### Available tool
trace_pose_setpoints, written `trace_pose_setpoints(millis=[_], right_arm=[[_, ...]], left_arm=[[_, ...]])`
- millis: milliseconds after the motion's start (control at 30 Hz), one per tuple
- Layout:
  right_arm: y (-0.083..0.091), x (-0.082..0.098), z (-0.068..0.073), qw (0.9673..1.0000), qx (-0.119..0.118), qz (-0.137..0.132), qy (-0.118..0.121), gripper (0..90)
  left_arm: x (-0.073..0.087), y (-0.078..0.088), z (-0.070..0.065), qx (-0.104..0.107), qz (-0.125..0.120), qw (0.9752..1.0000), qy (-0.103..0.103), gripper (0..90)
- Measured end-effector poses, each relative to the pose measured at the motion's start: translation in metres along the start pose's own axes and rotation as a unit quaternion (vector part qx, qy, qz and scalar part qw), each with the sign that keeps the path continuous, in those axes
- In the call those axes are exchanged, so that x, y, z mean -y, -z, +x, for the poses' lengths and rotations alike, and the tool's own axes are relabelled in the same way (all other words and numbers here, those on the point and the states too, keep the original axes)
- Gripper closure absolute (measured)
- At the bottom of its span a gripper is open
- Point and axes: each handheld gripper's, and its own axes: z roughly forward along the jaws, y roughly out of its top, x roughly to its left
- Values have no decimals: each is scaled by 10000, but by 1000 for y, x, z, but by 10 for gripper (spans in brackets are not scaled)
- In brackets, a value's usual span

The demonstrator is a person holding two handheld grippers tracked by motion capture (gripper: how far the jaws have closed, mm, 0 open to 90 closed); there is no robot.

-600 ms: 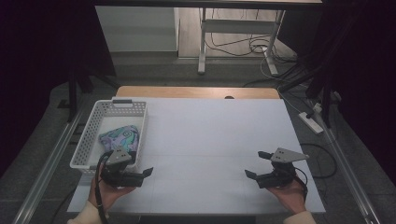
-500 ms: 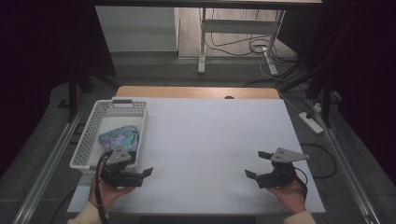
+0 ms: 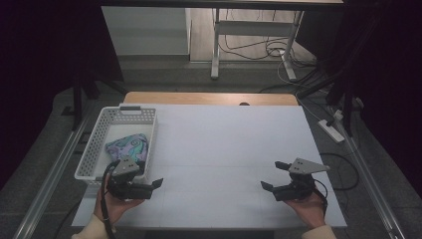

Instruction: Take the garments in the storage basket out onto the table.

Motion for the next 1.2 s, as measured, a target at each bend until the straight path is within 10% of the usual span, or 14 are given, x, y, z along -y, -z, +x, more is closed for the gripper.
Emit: trace_pose_setpoints(millis=[633, 1200], right_arm=[[1, 2, 0, 10000, 61, -55, 13, 97], [-1, 2, 2, 9999, 109, 6, 68, 97]], left_arm=[[-13, 7, -1, -26, 29, 10000, -23, 114], [-30, 20, 30, -177, 87, 9995, 255, 116]])
